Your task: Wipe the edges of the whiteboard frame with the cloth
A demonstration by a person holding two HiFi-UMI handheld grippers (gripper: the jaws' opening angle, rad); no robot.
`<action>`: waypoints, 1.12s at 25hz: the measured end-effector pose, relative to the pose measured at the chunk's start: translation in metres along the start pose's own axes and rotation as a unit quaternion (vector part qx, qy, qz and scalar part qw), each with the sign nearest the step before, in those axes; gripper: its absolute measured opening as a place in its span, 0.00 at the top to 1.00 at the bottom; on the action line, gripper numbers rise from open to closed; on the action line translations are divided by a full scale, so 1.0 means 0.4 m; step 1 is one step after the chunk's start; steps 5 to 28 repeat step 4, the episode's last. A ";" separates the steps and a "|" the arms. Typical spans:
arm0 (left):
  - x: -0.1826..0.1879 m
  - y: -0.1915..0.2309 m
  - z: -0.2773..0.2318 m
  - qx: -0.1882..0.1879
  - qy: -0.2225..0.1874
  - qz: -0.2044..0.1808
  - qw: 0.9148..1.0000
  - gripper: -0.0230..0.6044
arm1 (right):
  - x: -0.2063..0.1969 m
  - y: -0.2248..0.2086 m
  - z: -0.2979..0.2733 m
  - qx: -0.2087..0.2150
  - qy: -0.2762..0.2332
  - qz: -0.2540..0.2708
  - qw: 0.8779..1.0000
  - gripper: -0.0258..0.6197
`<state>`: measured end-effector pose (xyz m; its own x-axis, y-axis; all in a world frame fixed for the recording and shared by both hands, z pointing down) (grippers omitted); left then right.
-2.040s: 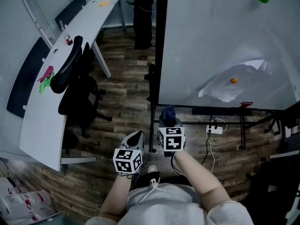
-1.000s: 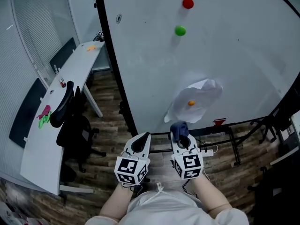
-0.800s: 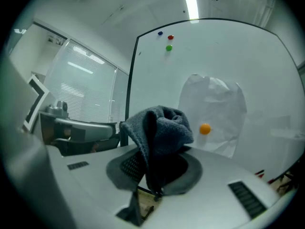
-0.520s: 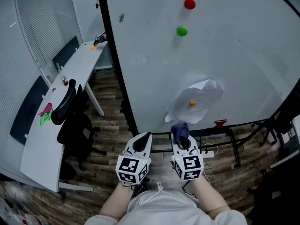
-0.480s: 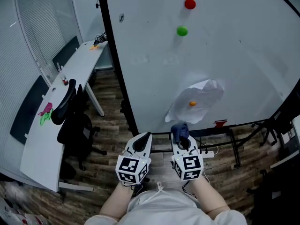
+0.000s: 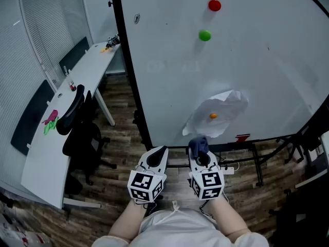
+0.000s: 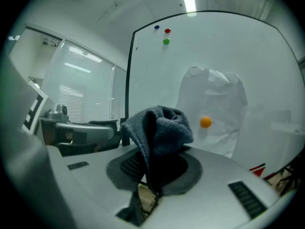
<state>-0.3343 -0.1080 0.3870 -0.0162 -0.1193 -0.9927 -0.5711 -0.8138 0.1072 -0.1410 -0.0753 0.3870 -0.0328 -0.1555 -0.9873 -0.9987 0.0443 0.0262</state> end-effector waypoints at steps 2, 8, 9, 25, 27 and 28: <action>0.005 0.004 -0.004 -0.001 -0.002 -0.002 1.000 0.93 | 0.000 0.000 -0.002 0.003 0.002 0.000 1.000 0.85; 0.011 0.008 -0.009 -0.002 -0.004 -0.004 1.000 0.93 | -0.001 0.000 -0.005 0.005 0.004 0.001 1.000 0.85; 0.011 0.008 -0.009 -0.002 -0.004 -0.004 1.000 0.93 | -0.001 0.000 -0.005 0.005 0.004 0.001 1.000 0.85; 0.011 0.008 -0.009 -0.002 -0.004 -0.004 1.000 0.93 | -0.001 0.000 -0.005 0.005 0.004 0.001 1.000 0.85; 0.011 0.008 -0.009 -0.002 -0.004 -0.004 1.000 0.93 | -0.001 0.000 -0.005 0.005 0.004 0.001 1.000 0.85; 0.011 0.008 -0.009 -0.002 -0.004 -0.004 1.000 0.93 | -0.001 0.000 -0.005 0.005 0.004 0.001 1.000 0.85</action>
Point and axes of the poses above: the fingertips, and each gripper's own axes: z backward along the fingers, y to its left, x out of its top, the point moved 10 cm from there along z, backward along the fingers, and after that the axes turned 13 degrees about -x, right-handed, at the moved point
